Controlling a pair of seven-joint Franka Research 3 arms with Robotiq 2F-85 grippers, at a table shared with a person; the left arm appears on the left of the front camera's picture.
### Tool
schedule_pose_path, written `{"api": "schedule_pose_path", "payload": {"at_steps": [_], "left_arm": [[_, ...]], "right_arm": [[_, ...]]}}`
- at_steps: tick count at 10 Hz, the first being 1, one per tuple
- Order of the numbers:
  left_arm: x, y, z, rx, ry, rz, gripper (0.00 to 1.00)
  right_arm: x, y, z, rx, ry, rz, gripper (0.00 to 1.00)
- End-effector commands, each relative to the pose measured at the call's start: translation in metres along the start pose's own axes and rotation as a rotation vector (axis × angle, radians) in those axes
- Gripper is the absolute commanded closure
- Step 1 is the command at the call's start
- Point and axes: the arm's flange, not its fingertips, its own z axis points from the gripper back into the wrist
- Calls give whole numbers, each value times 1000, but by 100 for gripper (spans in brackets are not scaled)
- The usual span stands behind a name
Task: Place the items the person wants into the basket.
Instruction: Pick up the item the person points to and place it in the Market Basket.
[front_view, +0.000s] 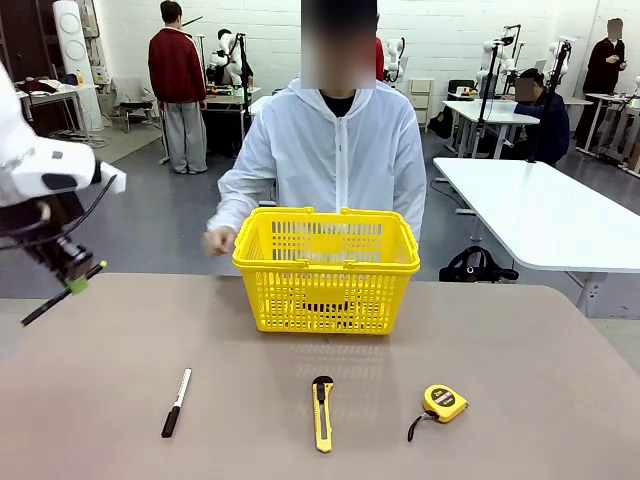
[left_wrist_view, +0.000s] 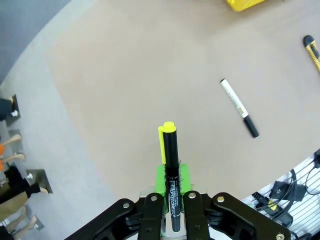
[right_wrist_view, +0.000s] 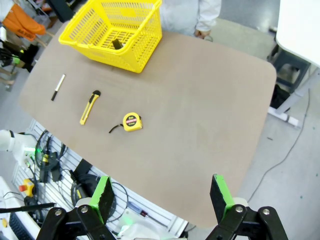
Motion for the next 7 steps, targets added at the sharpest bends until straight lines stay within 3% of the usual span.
{"api": "schedule_pose_path", "payload": {"at_steps": [1, 4, 7], "left_arm": [[67, -15, 4, 5, 39, -57, 100], [183, -69, 9, 79, 78, -239, 100], [264, -120, -5, 113, 66, -353, 100]], "right_arm": [[-1, 0, -2, 25, -10, 8, 0], [-1, 0, -2, 25, -10, 8, 0], [-1, 0, -2, 25, -10, 8, 0]]}}
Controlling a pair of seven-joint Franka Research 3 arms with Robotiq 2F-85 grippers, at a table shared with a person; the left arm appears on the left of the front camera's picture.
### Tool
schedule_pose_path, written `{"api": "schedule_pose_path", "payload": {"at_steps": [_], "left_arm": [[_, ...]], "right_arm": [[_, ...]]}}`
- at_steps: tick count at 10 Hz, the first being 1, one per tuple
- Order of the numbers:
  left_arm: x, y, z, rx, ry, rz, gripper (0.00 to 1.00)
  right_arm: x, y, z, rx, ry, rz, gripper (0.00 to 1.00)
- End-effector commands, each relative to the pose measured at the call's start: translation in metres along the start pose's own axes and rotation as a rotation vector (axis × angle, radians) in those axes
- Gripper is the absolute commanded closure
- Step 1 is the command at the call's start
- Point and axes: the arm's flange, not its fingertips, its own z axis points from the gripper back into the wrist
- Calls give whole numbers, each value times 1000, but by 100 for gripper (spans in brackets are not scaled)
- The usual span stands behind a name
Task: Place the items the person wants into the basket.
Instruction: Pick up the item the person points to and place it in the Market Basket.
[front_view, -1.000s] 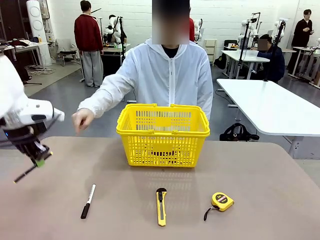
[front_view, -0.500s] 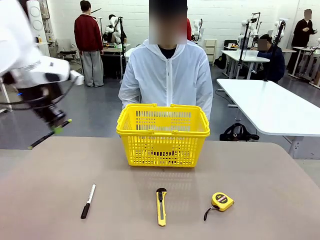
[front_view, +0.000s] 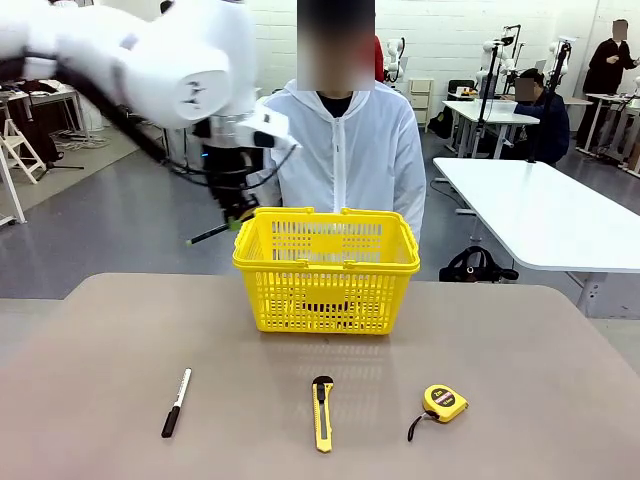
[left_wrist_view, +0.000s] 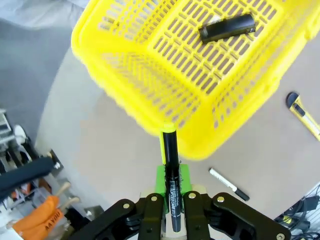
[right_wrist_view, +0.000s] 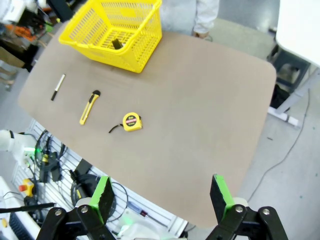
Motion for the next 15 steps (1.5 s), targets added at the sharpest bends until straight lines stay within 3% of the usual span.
{"api": "schedule_pose_path", "payload": {"at_steps": [1, 9, 10, 13, 15], "left_arm": [[40, 6, 5, 35, 36, 3, 100], [36, 0, -3, 15, 13, -26, 100], [39, 1, -1, 12, 21, -26, 88], [85, 8, -11, -137, -109, -394, 88], [102, 6, -28, -197, -128, -453, 88]], "right_arm": [[-2, 0, -2, 26, -11, 8, 0], [-2, 0, -2, 26, -11, 8, 0], [-2, 0, -2, 26, -11, 8, 0], [-2, 0, -2, 26, -11, 8, 0], [-2, 0, -2, 26, -11, 8, 0]]}}
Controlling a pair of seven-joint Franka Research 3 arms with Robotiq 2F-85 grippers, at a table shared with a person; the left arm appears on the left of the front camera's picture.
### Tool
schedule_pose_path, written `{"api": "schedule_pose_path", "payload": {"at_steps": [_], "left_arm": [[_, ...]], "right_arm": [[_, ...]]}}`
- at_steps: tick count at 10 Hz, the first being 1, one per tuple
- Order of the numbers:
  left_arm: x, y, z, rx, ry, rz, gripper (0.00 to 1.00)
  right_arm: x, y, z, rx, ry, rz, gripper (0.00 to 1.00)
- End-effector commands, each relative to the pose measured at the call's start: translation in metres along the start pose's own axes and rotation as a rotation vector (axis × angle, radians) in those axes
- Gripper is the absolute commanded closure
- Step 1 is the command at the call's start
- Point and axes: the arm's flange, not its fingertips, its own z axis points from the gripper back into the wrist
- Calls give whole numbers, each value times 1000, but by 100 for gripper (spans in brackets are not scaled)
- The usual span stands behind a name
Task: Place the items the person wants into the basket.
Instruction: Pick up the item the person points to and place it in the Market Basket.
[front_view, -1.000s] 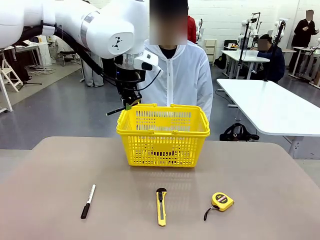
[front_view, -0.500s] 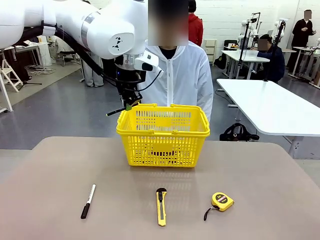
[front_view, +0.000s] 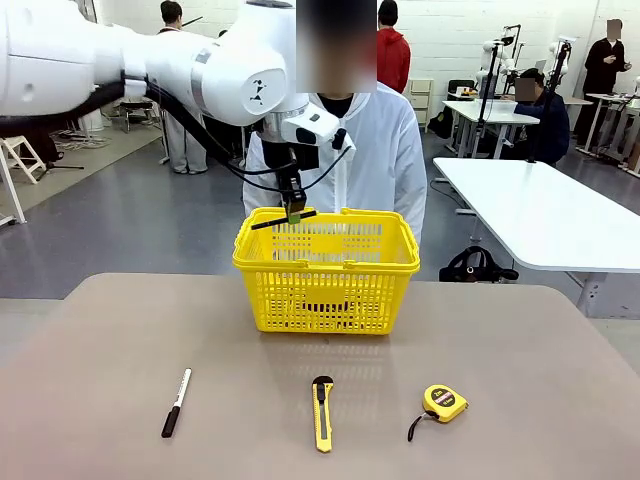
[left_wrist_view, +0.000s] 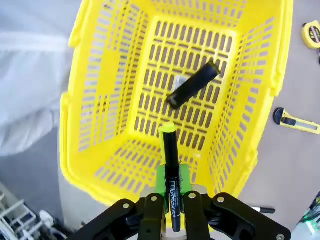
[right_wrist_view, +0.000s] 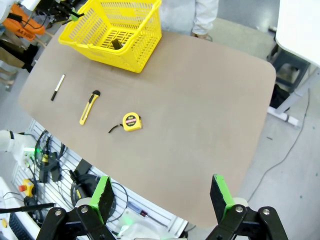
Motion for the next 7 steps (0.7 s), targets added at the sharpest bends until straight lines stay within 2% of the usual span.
{"api": "schedule_pose_path", "payload": {"at_steps": [1, 7], "left_arm": [[10, 14, -15, -84, 1, -28, 88], [16, 8, -66, -128, 8, -86, 88]], "right_arm": [[-1, 0, -2, 27, -11, 9, 0], [-1, 0, -2, 27, -11, 9, 0]]}}
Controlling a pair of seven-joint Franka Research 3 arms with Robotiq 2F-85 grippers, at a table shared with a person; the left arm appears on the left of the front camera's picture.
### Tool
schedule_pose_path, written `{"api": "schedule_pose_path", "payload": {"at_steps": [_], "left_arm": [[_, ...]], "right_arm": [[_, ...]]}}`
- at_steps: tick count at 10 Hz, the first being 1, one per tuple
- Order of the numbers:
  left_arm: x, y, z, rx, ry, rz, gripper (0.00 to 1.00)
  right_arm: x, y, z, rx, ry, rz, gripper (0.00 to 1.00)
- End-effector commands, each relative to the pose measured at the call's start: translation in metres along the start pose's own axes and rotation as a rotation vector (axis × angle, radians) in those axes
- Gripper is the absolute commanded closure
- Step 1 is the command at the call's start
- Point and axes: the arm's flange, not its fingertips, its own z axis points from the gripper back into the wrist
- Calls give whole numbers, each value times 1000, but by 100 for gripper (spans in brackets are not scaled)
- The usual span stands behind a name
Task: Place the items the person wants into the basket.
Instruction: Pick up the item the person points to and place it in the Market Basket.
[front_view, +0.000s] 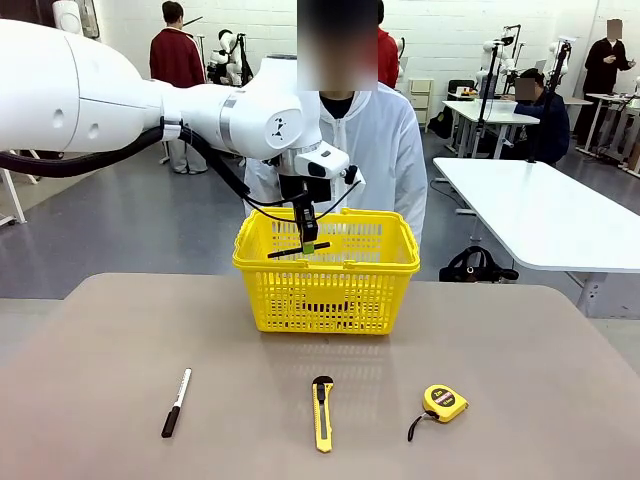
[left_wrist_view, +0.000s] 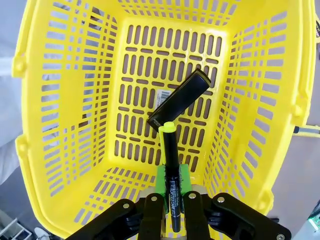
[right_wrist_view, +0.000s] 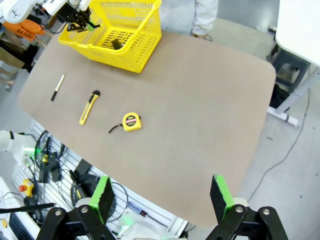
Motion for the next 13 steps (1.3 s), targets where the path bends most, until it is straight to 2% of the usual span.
{"api": "schedule_pose_path", "payload": {"at_steps": [1, 2, 3, 4, 5, 7, 8, 9, 13], "left_arm": [[1, 3, 2, -21, 2, -30, 88], [3, 2, 1, -26, 4, -34, 88], [2, 2, 0, -27, 11, -34, 49], [2, 2, 1, -28, 7, -35, 28], [1, 3, 1, -26, 2, -35, 0], [2, 2, 2, -23, 2, -38, 0], [2, 1, 3, -23, 2, -40, 7], [1, 1, 4, -22, 2, -41, 0], [1, -1, 7, -19, 8, -38, 0]], "right_arm": [[-1, 0, -2, 27, -10, 10, 0], [-1, 0, -2, 27, -10, 10, 0], [-1, 0, -2, 27, -10, 10, 0], [-1, 0, -2, 27, -10, 10, 0], [-1, 0, -2, 27, -10, 10, 0], [-1, 0, -2, 27, -10, 10, 0], [-1, 0, -2, 27, -10, 10, 0], [-1, 0, -2, 27, -10, 10, 0], [-1, 0, -2, 27, -10, 10, 0]]}}
